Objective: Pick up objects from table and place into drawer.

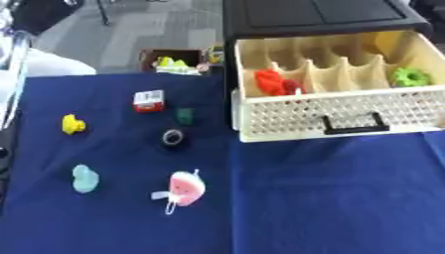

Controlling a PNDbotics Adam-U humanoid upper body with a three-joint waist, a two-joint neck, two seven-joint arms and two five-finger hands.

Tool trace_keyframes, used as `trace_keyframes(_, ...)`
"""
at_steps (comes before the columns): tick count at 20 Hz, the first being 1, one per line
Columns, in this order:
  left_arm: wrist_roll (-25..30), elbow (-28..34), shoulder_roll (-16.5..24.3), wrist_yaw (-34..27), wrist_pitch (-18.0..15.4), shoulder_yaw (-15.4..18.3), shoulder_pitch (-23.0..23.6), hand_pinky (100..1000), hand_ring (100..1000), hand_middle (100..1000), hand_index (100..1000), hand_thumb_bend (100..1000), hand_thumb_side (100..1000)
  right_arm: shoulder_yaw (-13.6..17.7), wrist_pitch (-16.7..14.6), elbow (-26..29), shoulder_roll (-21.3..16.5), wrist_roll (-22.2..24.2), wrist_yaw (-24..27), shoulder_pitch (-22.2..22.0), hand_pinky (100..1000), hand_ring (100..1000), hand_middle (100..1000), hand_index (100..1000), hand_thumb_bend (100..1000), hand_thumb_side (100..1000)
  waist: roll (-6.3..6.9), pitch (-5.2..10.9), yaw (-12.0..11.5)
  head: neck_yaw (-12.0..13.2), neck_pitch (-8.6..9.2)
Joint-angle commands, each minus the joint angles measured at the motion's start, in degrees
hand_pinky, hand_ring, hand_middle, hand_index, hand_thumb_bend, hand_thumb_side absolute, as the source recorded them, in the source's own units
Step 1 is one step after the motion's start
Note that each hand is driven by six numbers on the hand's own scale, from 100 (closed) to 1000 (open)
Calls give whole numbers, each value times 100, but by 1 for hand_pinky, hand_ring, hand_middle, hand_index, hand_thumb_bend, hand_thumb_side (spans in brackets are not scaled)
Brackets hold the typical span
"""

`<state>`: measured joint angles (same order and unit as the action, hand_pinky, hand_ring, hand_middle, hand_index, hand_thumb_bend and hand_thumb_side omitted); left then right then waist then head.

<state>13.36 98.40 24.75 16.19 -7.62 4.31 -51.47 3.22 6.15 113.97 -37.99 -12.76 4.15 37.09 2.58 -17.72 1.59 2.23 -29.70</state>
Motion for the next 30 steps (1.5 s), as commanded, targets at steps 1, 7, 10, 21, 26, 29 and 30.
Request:
trace_keyframes(1,-295,533,115,-300,233,64,224,473,586,595,850,100,843,-179,-56,62,-549,258,-283,165,654,401,346,752,100,1000,-61,158,-9,23,-42)
trace_keyframes(7,-811,1371,-30,-816,446,-78,1062,462,573,588,846,100,867,-907,-142,62,-1378,772,-668,285,694,493,494,812,100,1000,-199,202,-78,-10,-19)
trace_keyframes(10,-1056,1589,-68,-1062,496,-153,1461,458,569,584,845,100,882,-1304,-267,62,-1776,1017,-522,306,716,507,514,814,100,1000,-256,236,-114,-32,-36)
trace_keyframes(21,-1036,1619,-275,-2011,530,-16,2330,446,557,575,833,100,946,-2832,-221,62,-2681,1967,379,466,741,549,566,845,100,1000,-341,327,-164,-77,-101)
trace_keyframes(26,-801,1619,-325,-2433,677,137,2505,443,554,572,828,100,964,-3181,42,62,-2664,2388,631,554,748,569,587,851,100,1000,-357,324,-151,-45,-147)
trace_keyframes(29,-706,1619,-309,-2670,714,201,2546,442,553,571,824,100,969,-3199,140,62,-2683,2635,770,485,752,578,597,851,100,1000,-358,318,-133,-23,-155)
trace_keyframes(30,-676,1619,-305,-2724,726,213,2556,442,553,571,824,100,972,-3199,176,62,-2700,2717,808,431,753,588,606,854,100,1000,-358,313,-126,-22,-150)
